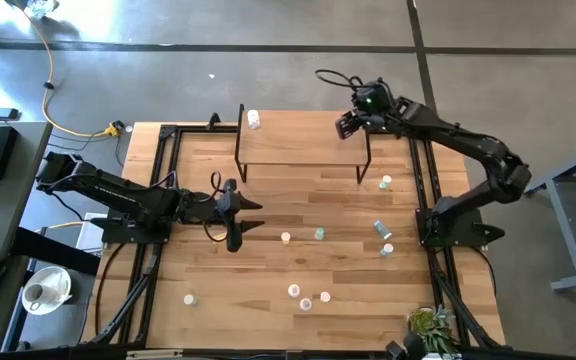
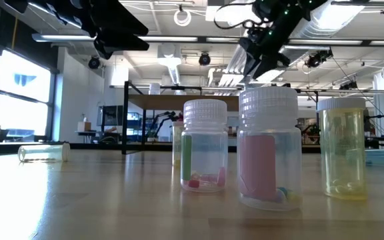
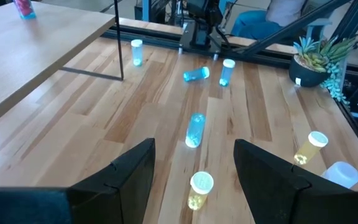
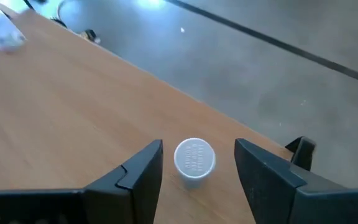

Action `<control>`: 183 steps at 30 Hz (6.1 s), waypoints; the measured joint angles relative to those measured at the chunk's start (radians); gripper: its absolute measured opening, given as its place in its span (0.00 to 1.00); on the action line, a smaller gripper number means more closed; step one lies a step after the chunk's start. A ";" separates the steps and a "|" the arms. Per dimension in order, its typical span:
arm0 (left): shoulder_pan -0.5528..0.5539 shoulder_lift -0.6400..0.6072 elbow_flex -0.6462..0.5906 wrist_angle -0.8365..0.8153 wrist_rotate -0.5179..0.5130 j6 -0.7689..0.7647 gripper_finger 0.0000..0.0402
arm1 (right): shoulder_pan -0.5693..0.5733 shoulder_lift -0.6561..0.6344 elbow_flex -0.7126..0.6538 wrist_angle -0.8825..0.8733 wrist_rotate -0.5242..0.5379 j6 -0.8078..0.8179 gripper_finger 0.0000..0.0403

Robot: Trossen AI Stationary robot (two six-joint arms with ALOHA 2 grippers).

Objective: Pick and place medicine bottles onto shelf by color
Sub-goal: Put the top right yellow pill bottle on the shelf

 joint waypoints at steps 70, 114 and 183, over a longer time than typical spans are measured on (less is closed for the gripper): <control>-0.064 0.693 0.035 0.535 -0.054 -0.006 0.52 | 0.323 -0.178 0.001 -0.257 0.077 0.061 0.47; -0.064 0.731 0.069 0.543 -0.150 0.026 0.28 | 0.323 -0.177 -0.003 -0.271 0.077 0.061 0.47; 0.728 0.362 0.464 -0.015 0.162 0.262 0.28 | 0.322 -0.177 -0.003 -0.314 0.078 0.076 0.47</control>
